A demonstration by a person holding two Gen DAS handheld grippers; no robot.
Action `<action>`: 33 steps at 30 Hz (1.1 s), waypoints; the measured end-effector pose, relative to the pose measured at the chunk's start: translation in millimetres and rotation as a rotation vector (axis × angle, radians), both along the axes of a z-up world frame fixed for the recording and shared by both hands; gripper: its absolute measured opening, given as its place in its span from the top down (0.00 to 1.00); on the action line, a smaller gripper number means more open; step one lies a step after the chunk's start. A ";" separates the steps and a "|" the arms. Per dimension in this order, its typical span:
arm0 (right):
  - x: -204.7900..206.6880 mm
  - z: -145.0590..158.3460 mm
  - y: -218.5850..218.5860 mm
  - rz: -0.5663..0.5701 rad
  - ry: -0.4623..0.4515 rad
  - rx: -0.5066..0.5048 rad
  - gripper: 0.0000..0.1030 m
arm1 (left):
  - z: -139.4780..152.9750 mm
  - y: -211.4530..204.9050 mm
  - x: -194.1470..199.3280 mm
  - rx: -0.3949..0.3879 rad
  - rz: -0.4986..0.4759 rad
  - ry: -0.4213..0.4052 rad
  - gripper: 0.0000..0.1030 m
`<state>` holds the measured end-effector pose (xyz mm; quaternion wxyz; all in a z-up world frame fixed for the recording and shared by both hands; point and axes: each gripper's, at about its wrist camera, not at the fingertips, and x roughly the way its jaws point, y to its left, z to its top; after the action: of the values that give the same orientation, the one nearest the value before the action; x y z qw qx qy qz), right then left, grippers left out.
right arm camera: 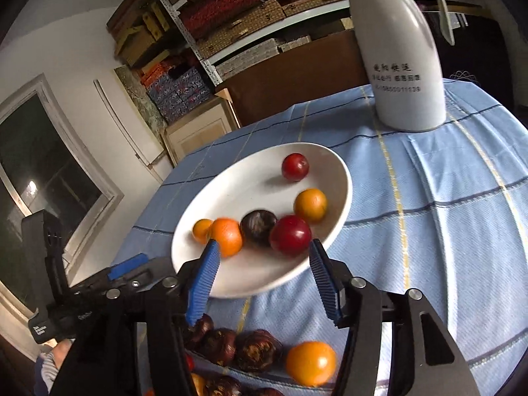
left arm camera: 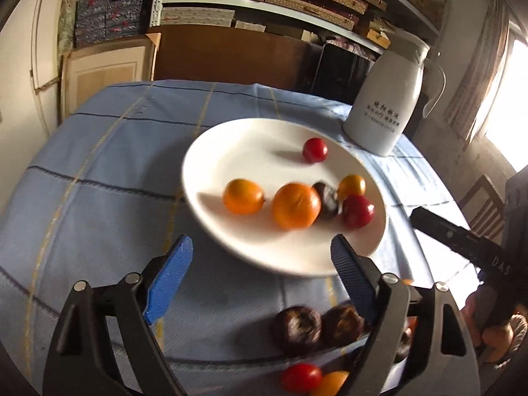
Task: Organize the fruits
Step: 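Release the orange and red plum onto the white plate with both tools, then reach and grasp a red cherry tomato with the left tool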
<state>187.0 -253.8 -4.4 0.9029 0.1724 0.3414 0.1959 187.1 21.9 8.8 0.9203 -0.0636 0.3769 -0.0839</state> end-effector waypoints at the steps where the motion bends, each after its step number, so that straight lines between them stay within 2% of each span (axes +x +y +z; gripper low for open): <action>1: -2.6 -3.3 -1.7 -0.004 0.005 -0.005 0.45 | -1.6 2.2 -3.4 0.002 0.007 0.002 0.16; 4: -10.4 -10.6 -7.0 -0.024 0.022 -0.006 0.43 | -7.9 10.8 -17.6 0.002 0.045 0.015 0.10; 7: -22.4 -15.1 -16.3 -0.051 0.030 -0.006 0.35 | -12.2 20.3 -34.3 0.000 0.083 0.018 0.06; 14: -52.7 -14.2 -38.7 -0.107 0.016 0.035 0.28 | -25.6 37.9 -70.4 -0.054 0.106 0.052 0.05; 20: -77.8 -22.0 -40.2 -0.105 0.020 0.020 0.23 | -34.9 32.1 -89.0 -0.094 0.043 0.081 0.05; 28: -82.2 -27.4 -50.2 -0.132 0.037 0.033 0.22 | -46.8 11.9 -80.9 -0.145 -0.071 0.154 0.05; 33: -78.6 -30.8 -53.1 -0.132 0.061 0.054 0.22 | -51.7 -1.3 -76.5 -0.076 -0.082 0.173 0.04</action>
<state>108.4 -306.9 -35.2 0.8980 0.2247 0.3515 0.1399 110.6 20.7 -42.9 0.8769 -0.0900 0.4540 -0.1300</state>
